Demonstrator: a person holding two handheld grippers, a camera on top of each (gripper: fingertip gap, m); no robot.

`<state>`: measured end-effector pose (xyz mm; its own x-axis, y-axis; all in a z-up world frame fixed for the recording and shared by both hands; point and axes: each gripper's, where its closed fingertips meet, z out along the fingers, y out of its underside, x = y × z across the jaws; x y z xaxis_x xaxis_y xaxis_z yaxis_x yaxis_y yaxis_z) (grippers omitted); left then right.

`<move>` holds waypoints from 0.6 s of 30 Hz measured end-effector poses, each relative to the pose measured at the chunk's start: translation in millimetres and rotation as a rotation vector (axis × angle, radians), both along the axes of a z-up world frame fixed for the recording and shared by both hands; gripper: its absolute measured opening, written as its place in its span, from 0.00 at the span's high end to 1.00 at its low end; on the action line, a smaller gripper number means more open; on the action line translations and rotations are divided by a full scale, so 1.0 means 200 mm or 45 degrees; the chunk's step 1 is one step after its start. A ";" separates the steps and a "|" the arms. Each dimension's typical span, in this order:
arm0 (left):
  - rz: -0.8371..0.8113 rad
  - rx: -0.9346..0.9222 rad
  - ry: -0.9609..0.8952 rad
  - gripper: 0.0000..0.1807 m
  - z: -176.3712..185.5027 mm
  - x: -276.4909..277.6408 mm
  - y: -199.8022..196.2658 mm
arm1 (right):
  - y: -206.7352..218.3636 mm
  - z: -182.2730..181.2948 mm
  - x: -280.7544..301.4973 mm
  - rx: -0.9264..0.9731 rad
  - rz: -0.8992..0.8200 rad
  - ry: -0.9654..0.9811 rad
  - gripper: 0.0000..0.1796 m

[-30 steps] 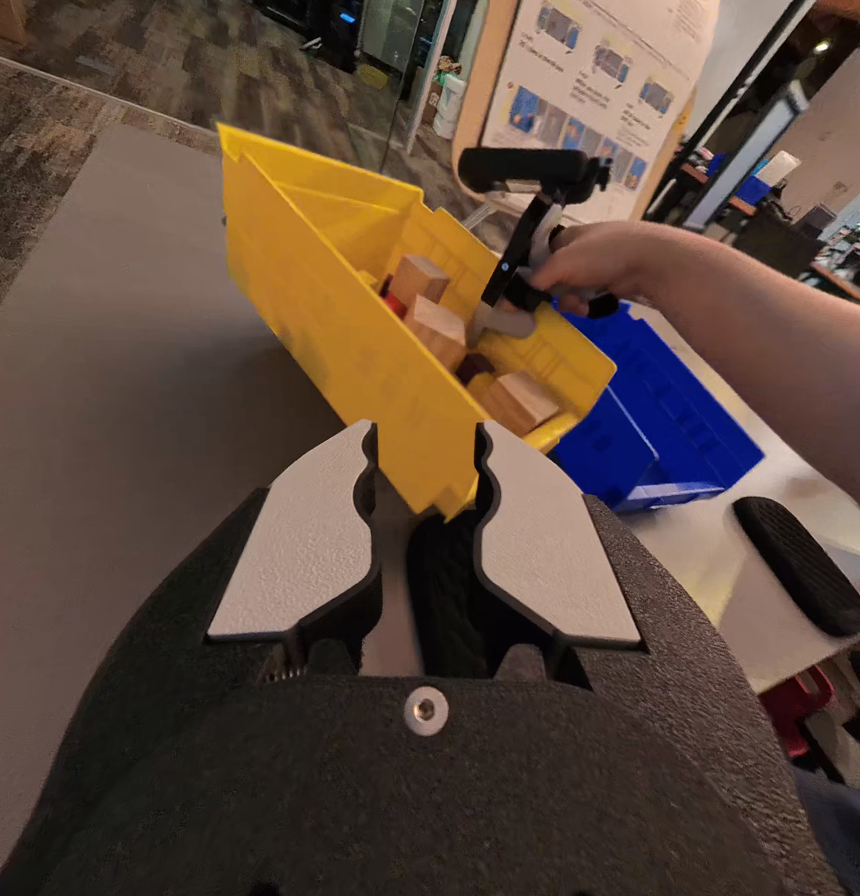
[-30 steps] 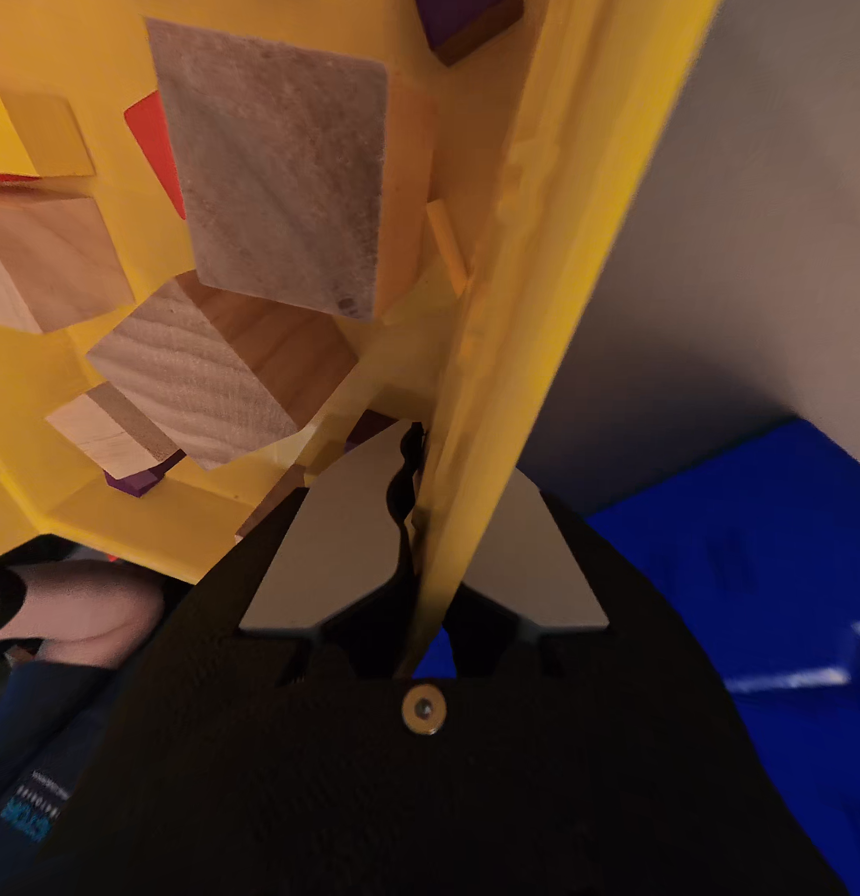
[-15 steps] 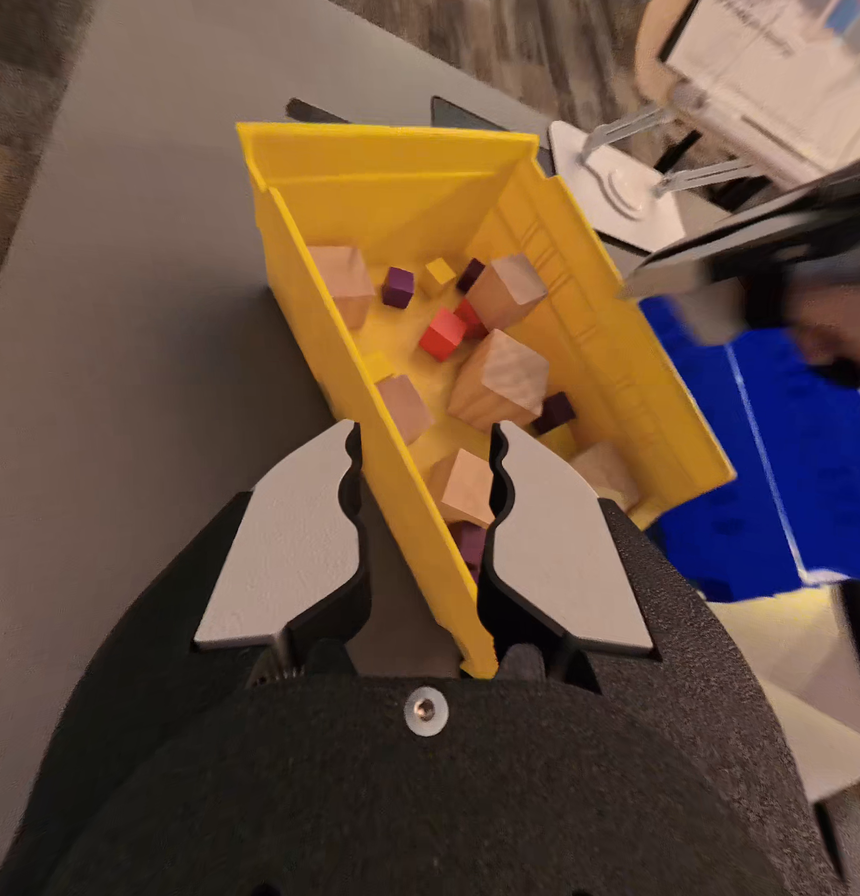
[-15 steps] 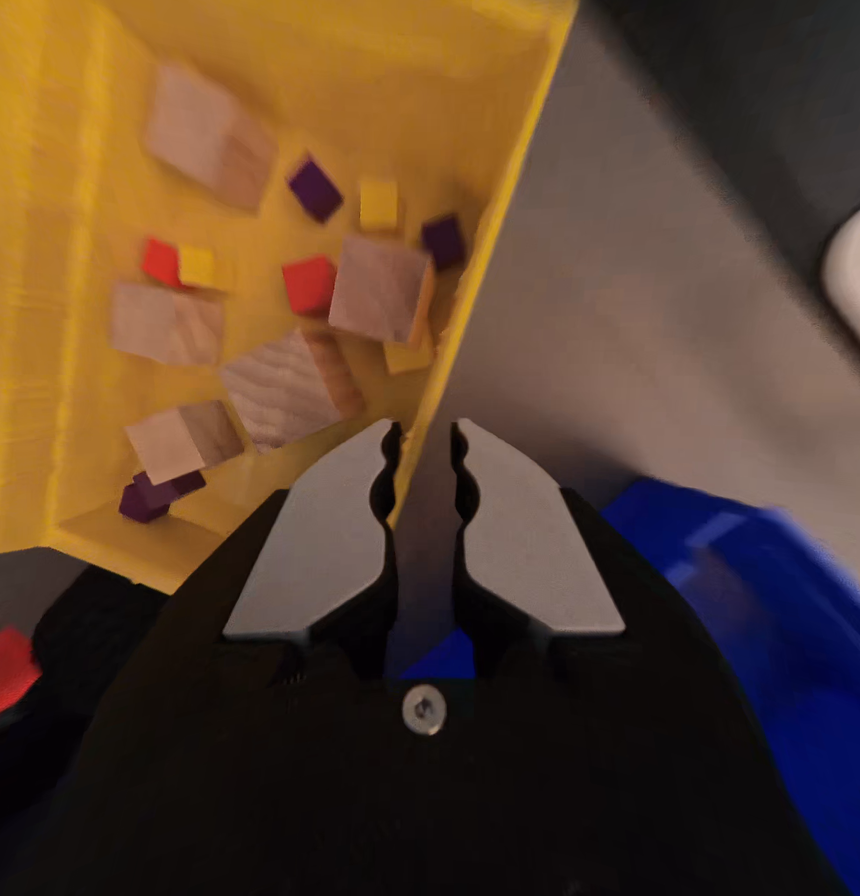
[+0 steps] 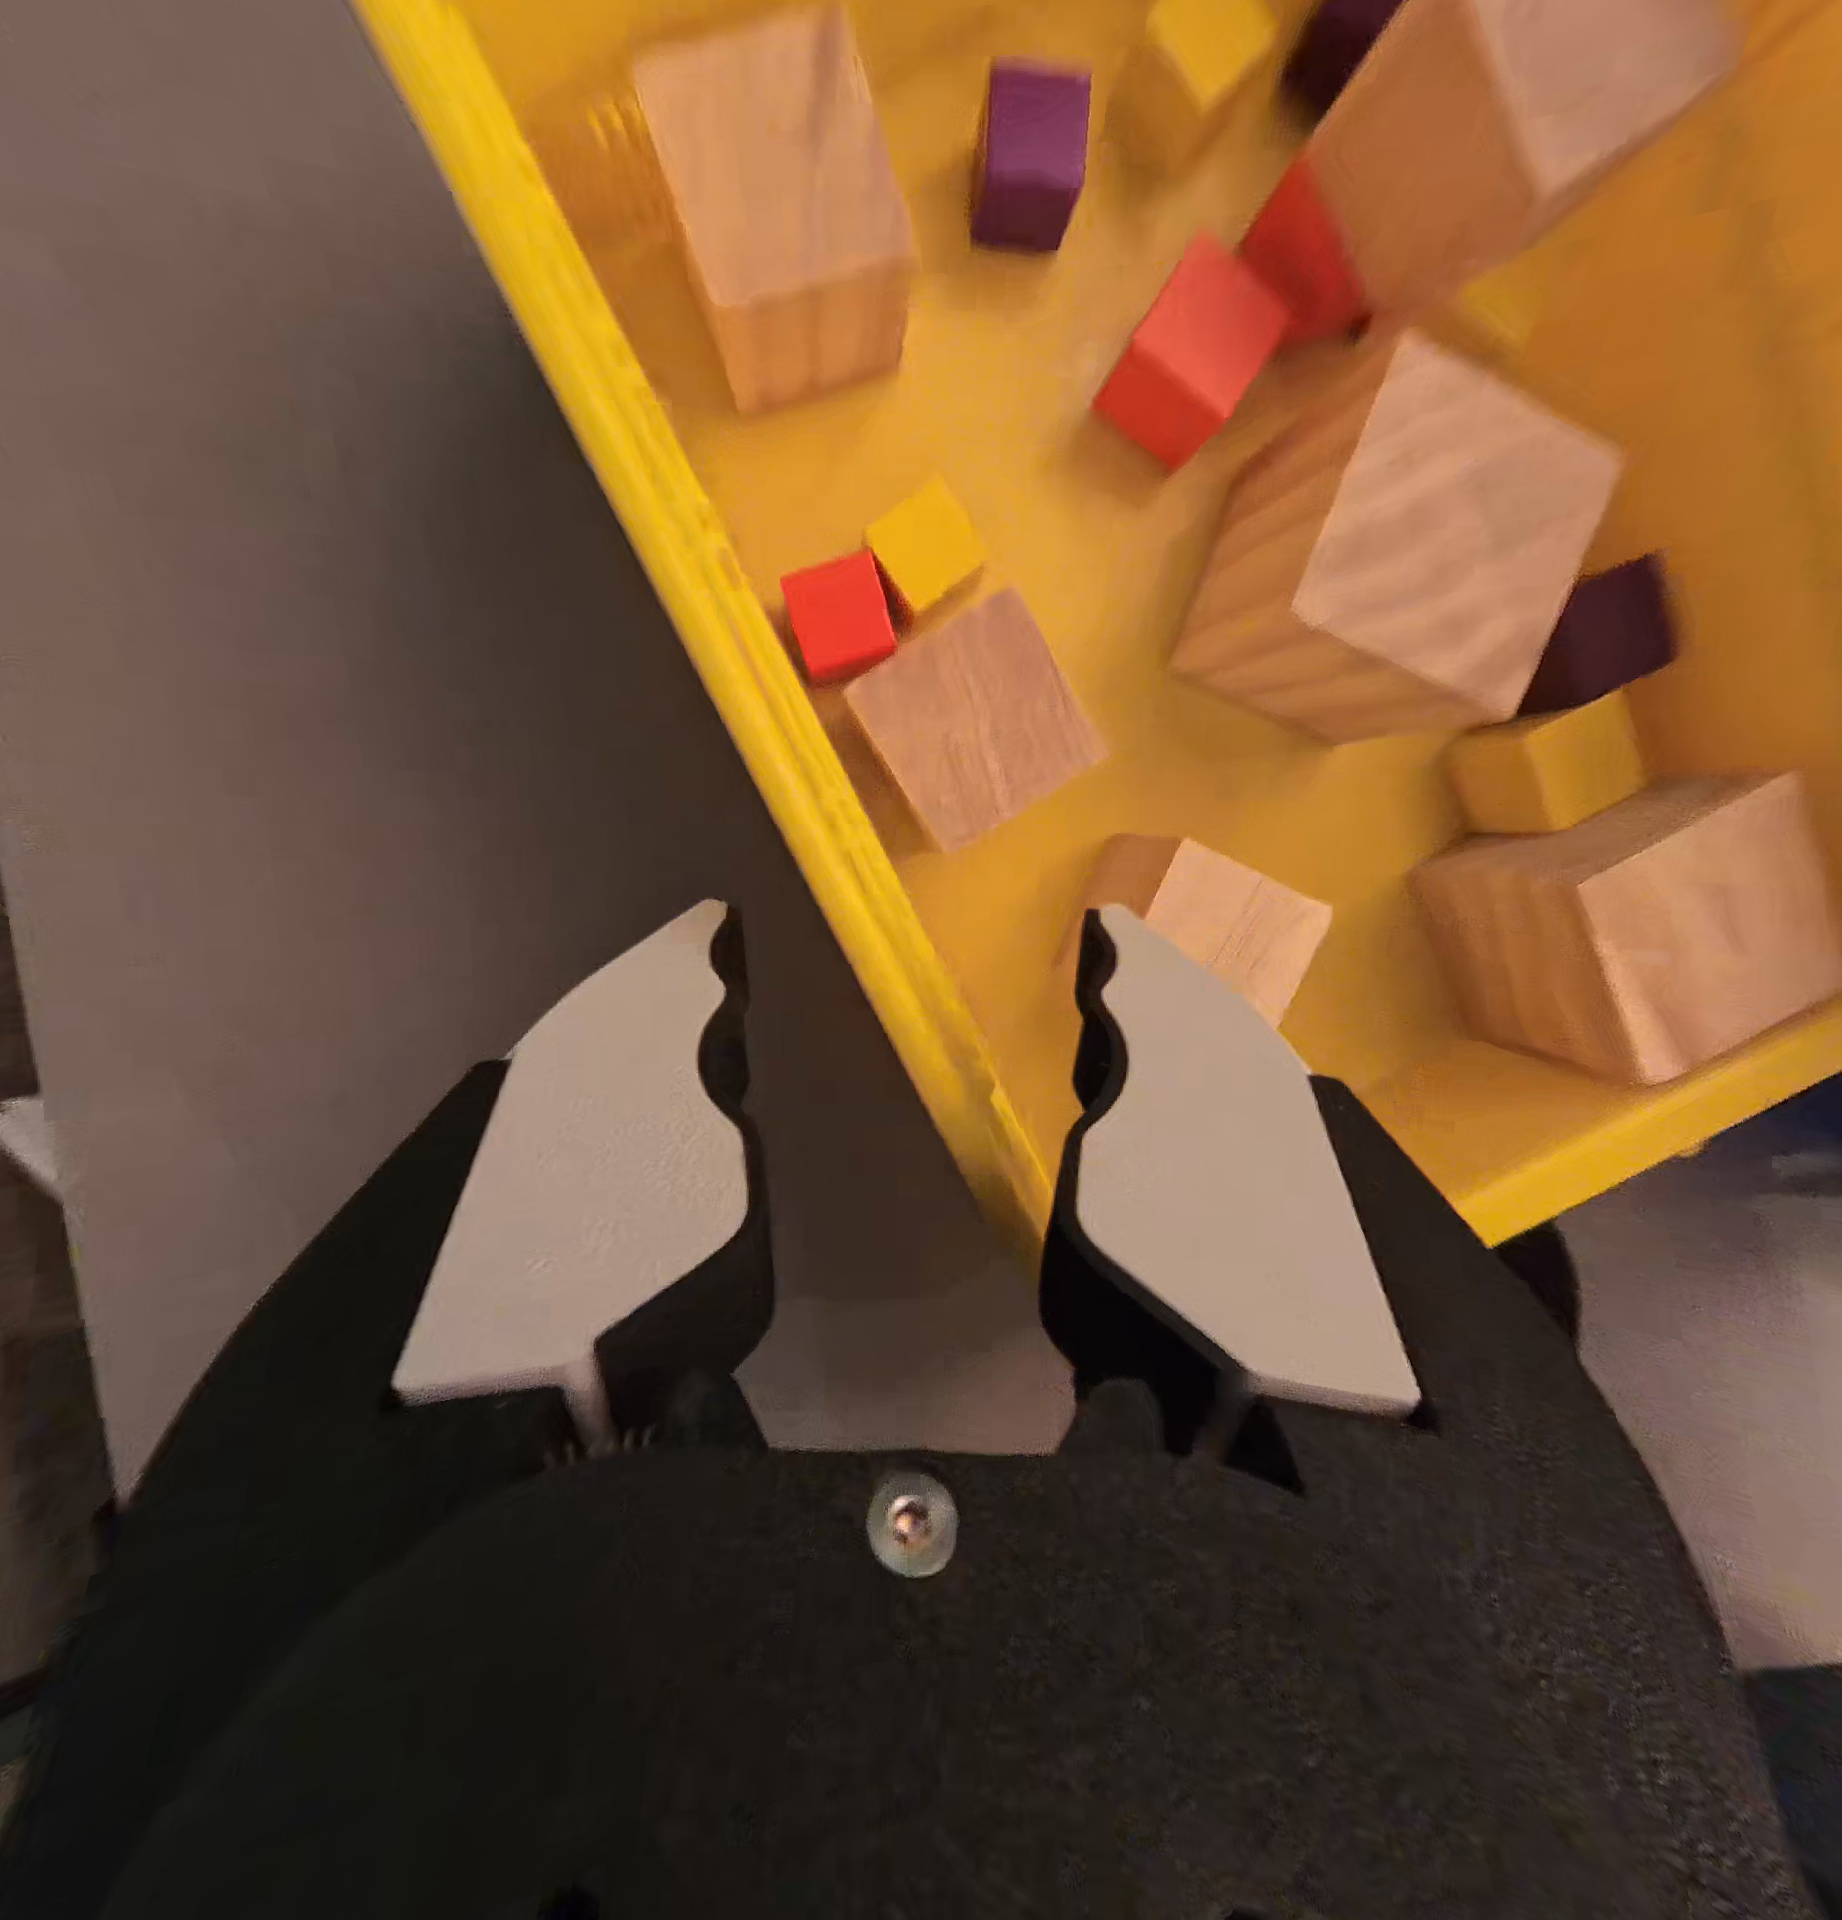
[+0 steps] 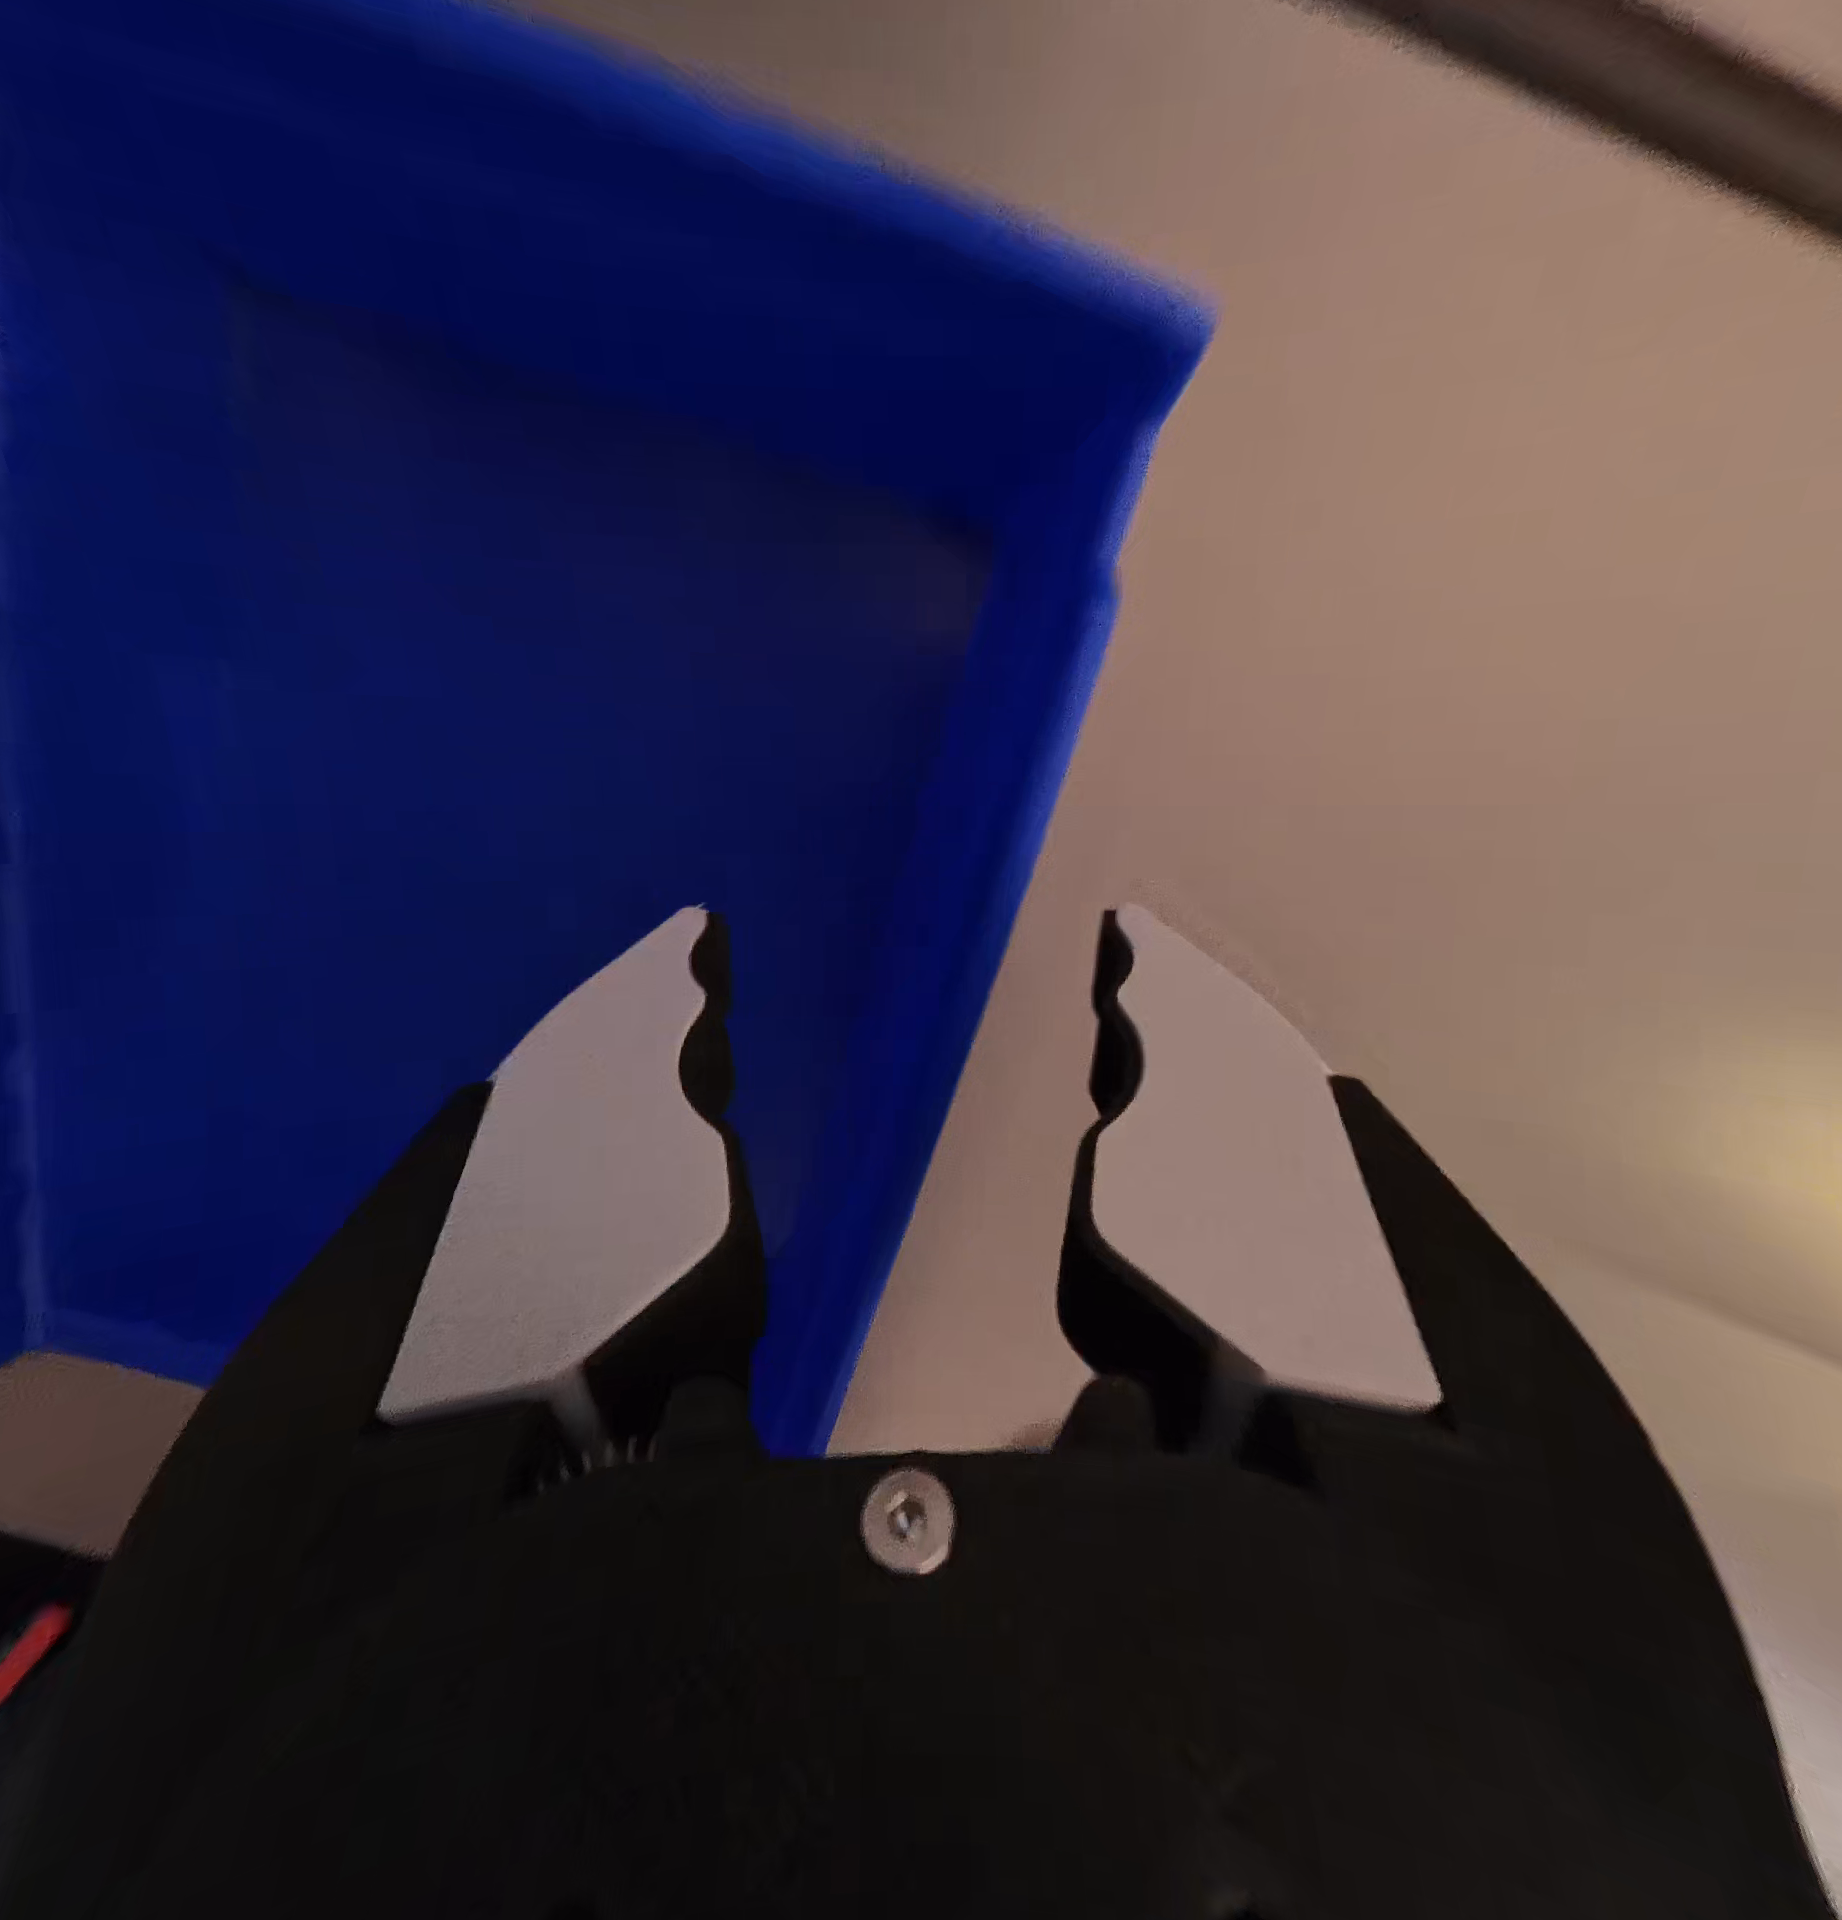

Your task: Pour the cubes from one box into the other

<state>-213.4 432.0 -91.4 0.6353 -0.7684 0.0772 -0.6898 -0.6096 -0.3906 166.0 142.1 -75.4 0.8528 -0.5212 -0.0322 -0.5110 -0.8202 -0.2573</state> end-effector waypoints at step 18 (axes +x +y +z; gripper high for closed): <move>-0.170 -0.081 0.133 0.97 -0.10 0.18 0.07 | -0.39 -0.23 0.12 -0.147 -0.104 0.397 0.96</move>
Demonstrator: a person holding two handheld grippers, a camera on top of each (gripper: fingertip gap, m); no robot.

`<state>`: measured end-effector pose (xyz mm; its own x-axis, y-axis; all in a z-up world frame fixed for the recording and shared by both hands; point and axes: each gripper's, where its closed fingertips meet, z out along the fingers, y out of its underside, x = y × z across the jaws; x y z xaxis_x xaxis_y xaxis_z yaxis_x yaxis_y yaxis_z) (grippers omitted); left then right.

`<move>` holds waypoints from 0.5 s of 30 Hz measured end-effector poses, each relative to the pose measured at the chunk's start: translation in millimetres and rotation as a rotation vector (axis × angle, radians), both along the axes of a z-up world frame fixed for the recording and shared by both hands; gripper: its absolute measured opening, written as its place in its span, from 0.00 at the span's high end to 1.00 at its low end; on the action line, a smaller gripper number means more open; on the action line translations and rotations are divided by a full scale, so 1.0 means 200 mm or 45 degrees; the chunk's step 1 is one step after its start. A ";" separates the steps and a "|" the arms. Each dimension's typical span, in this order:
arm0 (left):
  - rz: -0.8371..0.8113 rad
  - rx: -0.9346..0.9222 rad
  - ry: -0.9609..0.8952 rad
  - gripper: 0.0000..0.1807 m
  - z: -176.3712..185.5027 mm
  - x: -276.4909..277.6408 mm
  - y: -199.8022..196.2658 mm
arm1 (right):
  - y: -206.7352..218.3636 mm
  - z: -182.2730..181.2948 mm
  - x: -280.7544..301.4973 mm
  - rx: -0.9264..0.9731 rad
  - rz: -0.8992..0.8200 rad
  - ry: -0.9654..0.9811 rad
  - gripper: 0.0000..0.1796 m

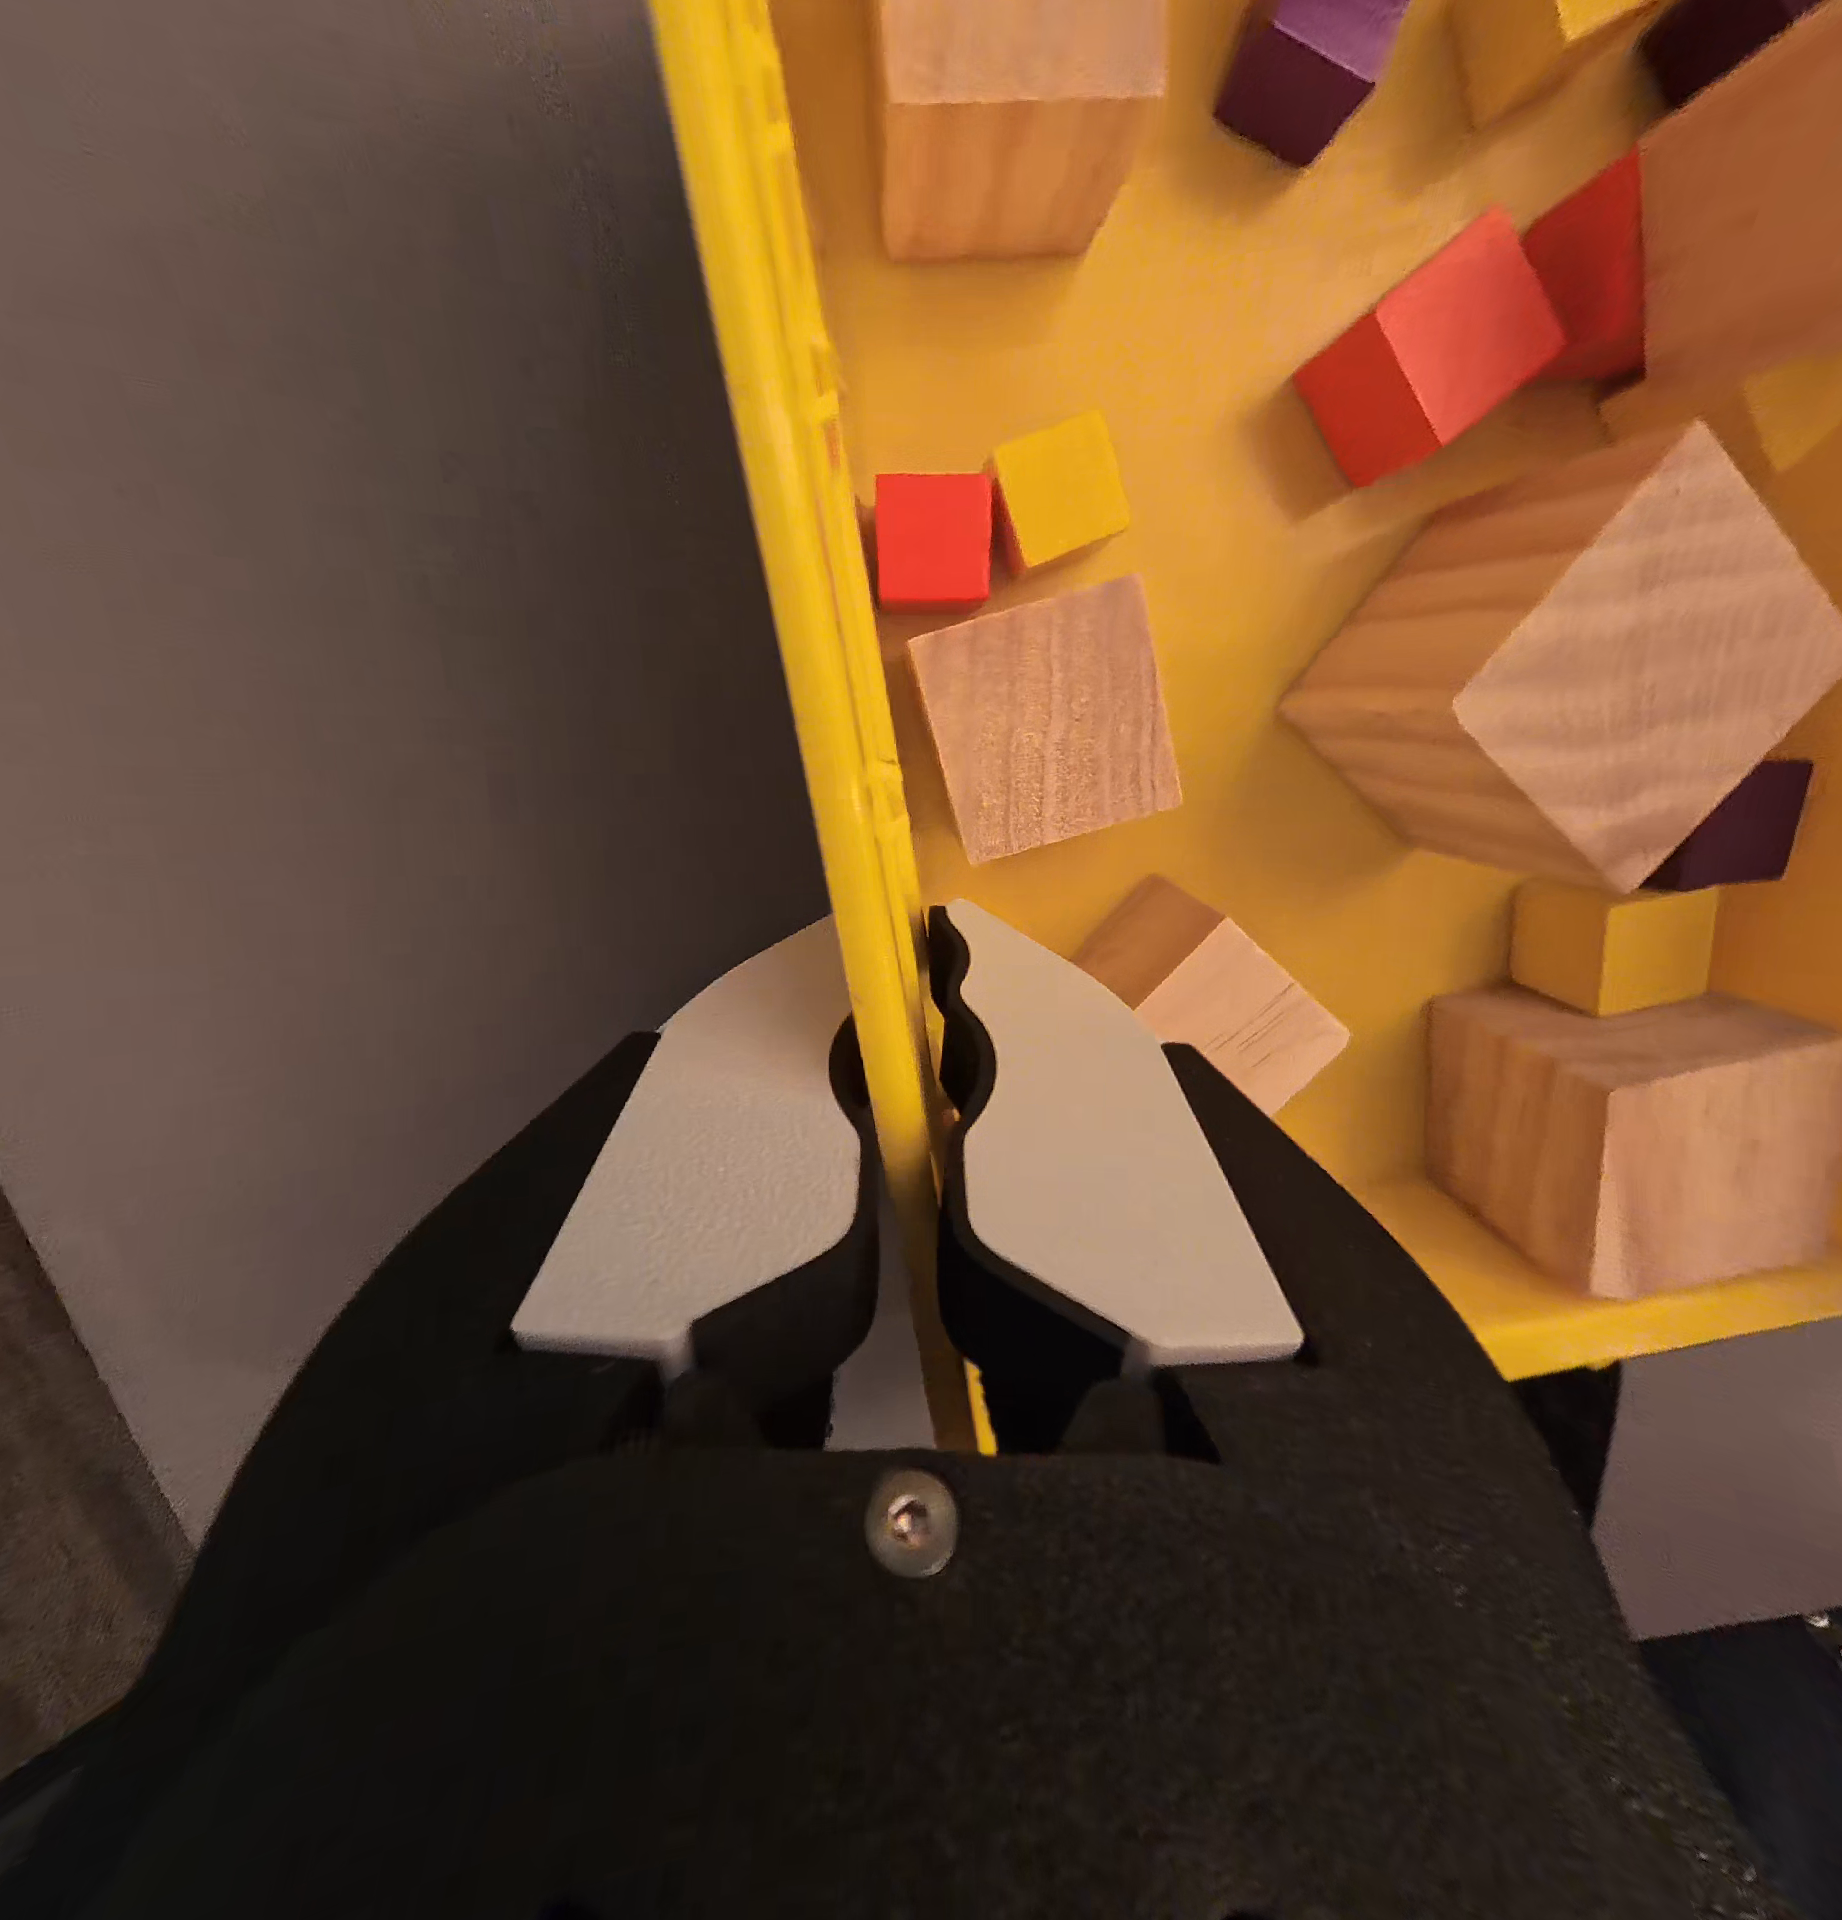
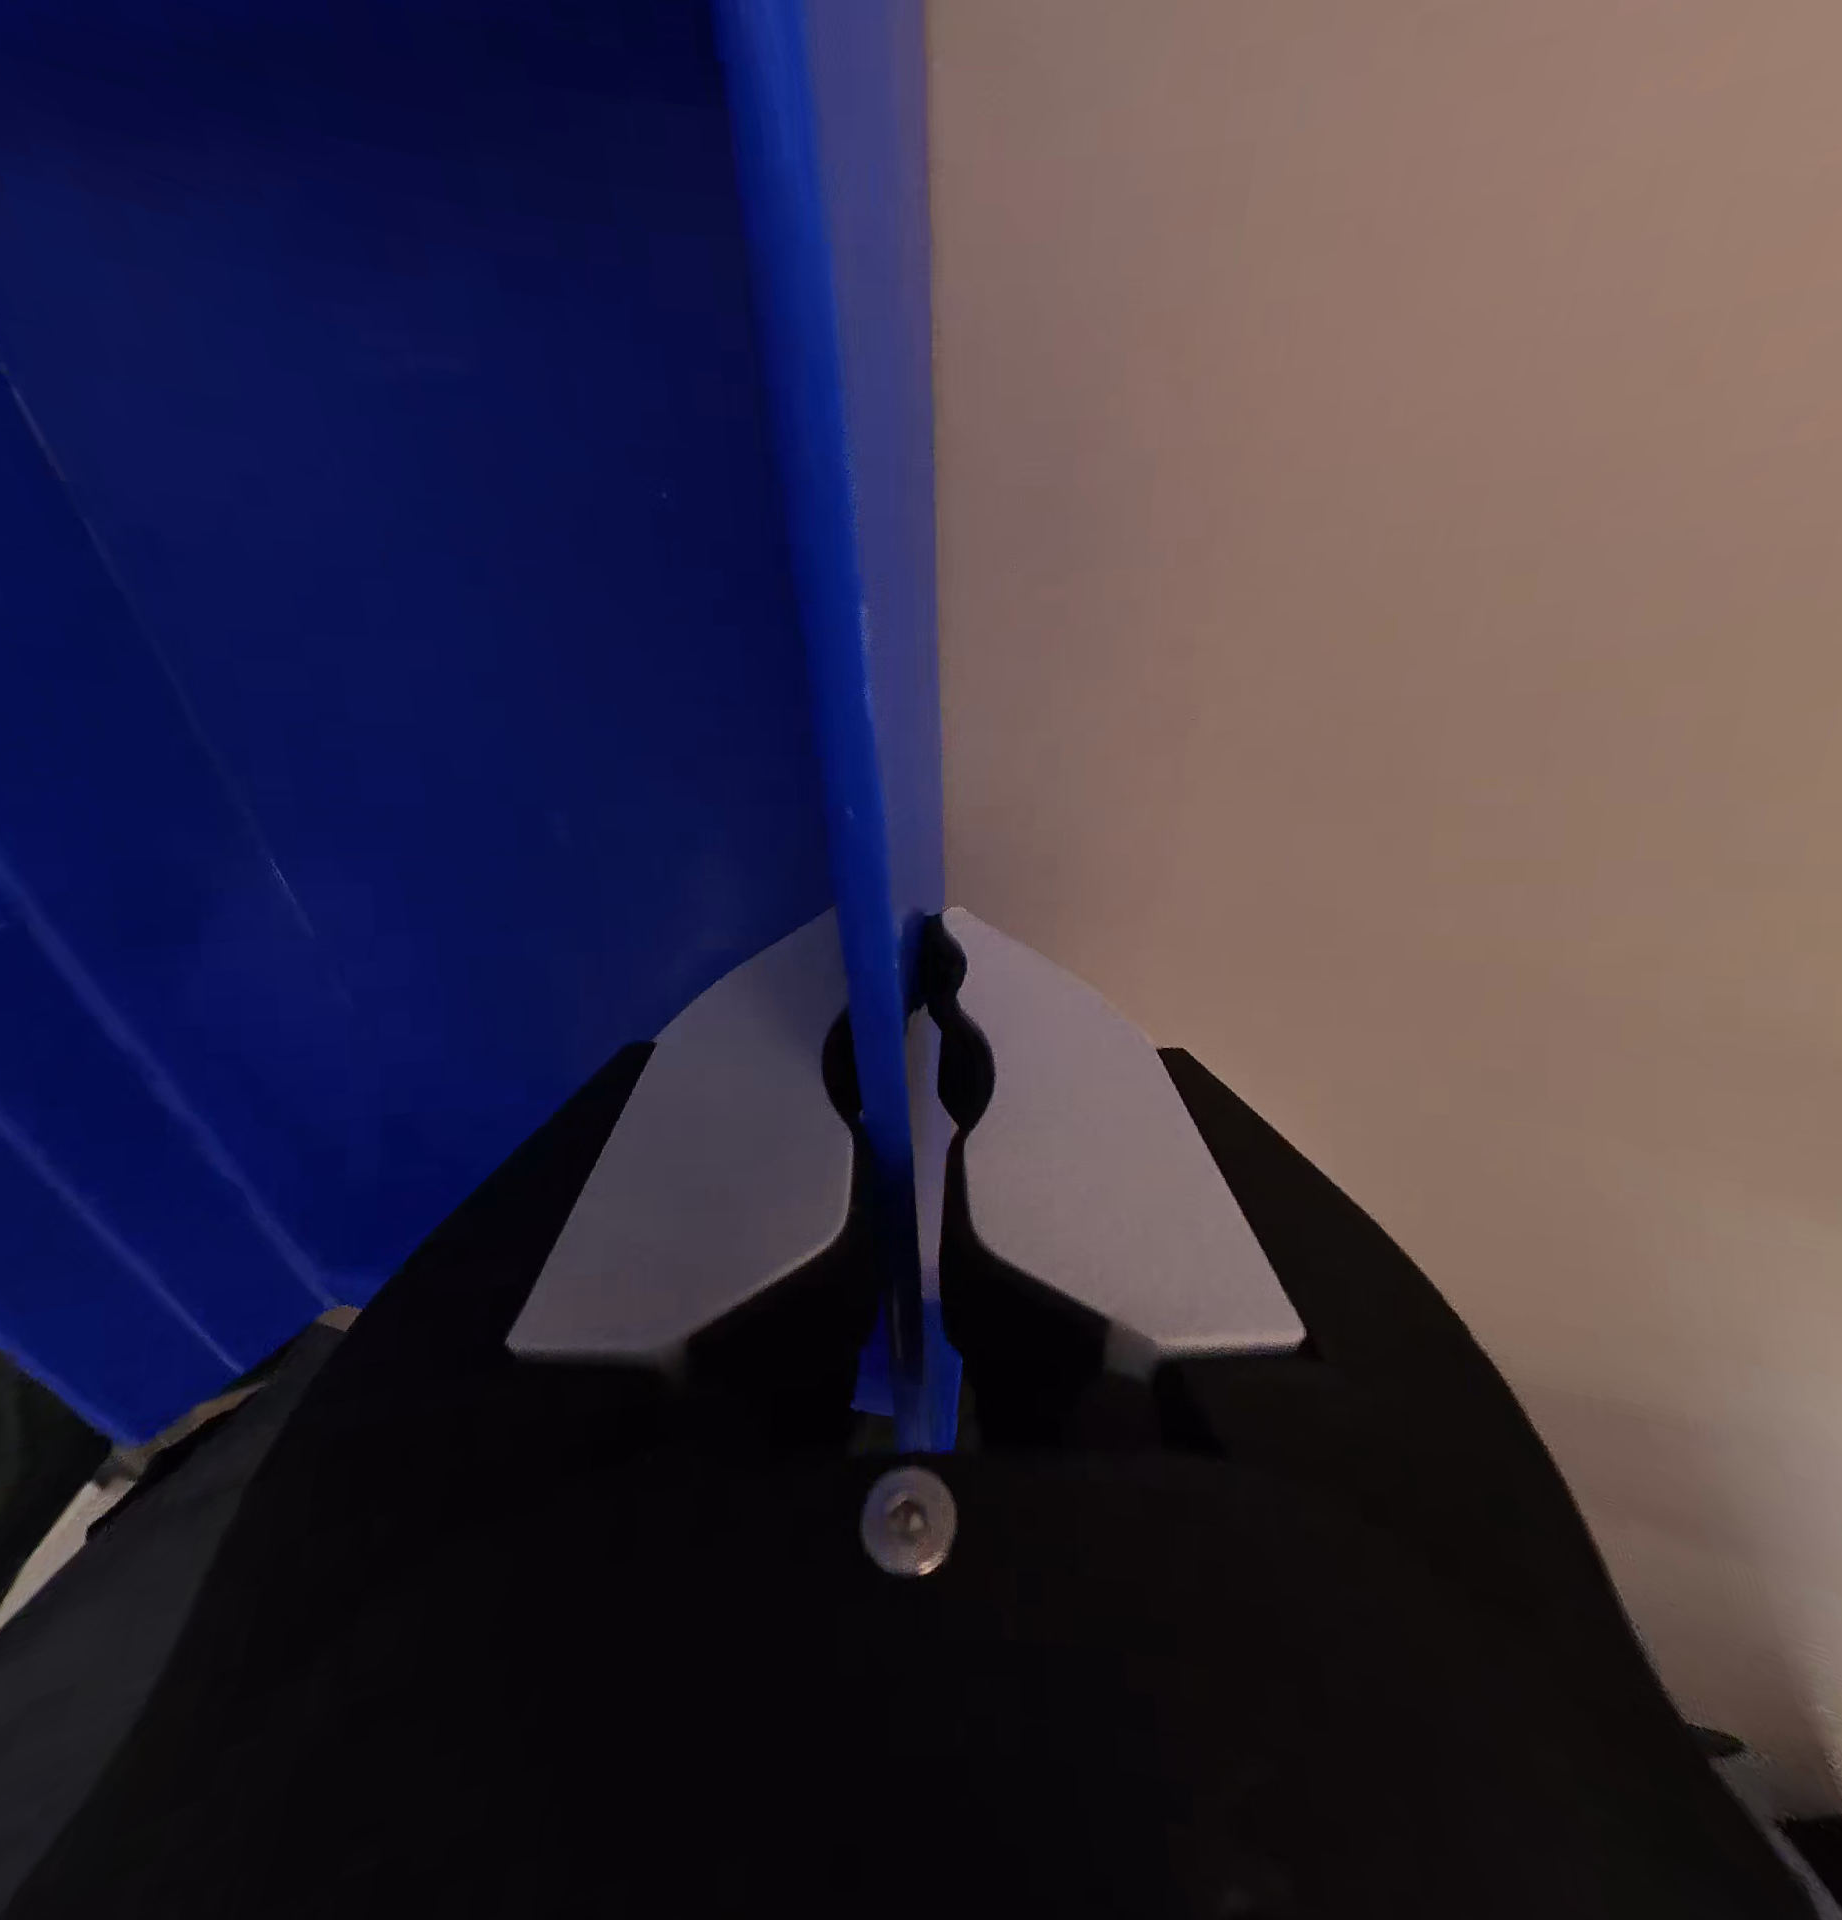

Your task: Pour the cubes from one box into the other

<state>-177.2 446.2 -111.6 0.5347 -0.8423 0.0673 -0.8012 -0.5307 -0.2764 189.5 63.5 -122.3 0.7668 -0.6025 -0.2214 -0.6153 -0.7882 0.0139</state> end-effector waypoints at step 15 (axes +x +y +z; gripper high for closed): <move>0.132 -0.117 0.015 0.98 0.00 0.06 0.00 | -0.73 -0.01 0.53 -0.077 -0.280 -0.009 0.96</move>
<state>-164.8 445.9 -111.8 0.6198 -0.7732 0.1344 -0.7438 -0.6333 -0.2137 295.6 -81.9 -124.7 0.6172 -0.7671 -0.1748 -0.7723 -0.6332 0.0519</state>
